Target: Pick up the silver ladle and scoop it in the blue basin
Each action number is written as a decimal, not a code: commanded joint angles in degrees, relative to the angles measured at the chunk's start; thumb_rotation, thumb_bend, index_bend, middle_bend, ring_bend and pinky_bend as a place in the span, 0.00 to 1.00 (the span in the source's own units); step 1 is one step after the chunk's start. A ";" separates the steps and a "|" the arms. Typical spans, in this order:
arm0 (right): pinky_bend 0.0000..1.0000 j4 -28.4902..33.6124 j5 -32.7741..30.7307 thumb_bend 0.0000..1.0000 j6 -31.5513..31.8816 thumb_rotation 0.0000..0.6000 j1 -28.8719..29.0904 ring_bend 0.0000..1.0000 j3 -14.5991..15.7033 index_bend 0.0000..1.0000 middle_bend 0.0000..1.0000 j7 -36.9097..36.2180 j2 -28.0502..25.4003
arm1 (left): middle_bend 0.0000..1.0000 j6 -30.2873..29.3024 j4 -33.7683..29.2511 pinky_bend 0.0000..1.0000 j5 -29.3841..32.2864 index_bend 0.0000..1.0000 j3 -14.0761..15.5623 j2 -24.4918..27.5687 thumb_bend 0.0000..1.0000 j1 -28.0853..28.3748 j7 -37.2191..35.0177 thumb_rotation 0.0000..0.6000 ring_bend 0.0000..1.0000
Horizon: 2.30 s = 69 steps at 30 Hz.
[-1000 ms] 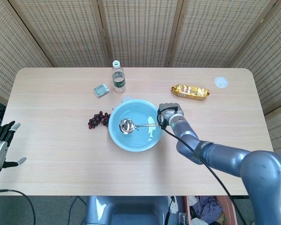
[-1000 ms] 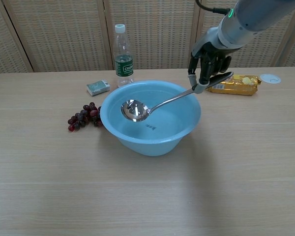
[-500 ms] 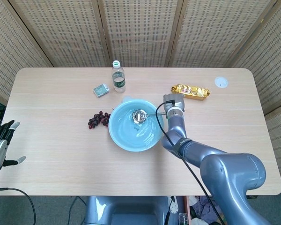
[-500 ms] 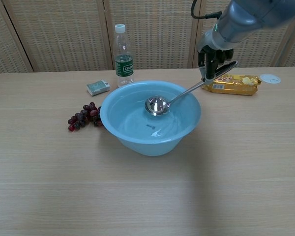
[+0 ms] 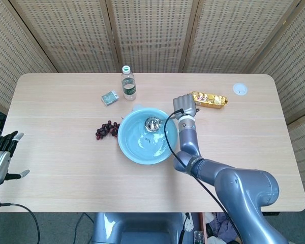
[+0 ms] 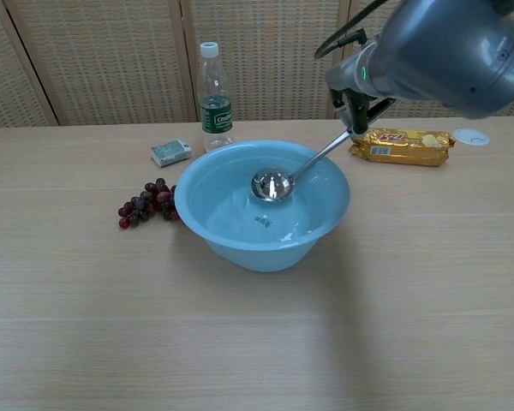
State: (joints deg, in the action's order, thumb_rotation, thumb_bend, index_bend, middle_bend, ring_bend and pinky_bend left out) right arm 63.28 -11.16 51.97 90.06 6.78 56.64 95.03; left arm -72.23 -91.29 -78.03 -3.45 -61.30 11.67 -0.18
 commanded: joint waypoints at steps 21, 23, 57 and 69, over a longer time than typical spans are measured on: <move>1.00 1.19 11.97 0.96 6.49 1.00 -7.62 1.00 -6.36 0.86 1.00 12.99 6.07 | 0.00 -0.03 0.14 0.00 -0.03 0.00 0.17 0.00 0.00 0.13 -0.21 1.00 0.00; 1.00 2.95 10.93 0.96 6.63 1.00 -7.86 1.00 -7.71 0.86 1.00 14.00 5.41 | 0.00 -0.10 0.09 0.00 -0.06 0.00 0.15 0.02 0.00 0.14 -0.21 1.00 0.00; 1.00 22.06 -21.44 0.96 -0.82 1.00 -11.24 1.00 -28.94 0.86 1.00 23.20 -16.15 | 0.00 -0.65 -0.26 0.00 -0.43 0.00 0.46 -0.19 0.00 0.11 0.51 1.00 0.00; 1.00 23.92 -31.85 0.96 -3.25 1.00 -10.21 1.00 -33.12 0.86 1.00 26.15 -22.11 | 0.00 -0.22 -0.28 0.00 0.06 0.00 0.37 -0.05 0.00 0.28 0.45 1.00 0.00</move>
State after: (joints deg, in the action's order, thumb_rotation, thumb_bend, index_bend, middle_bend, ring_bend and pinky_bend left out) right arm 87.09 -41.70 49.08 79.57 -25.61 82.02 73.78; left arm -72.45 -91.58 -77.97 -3.08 -61.35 11.94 0.28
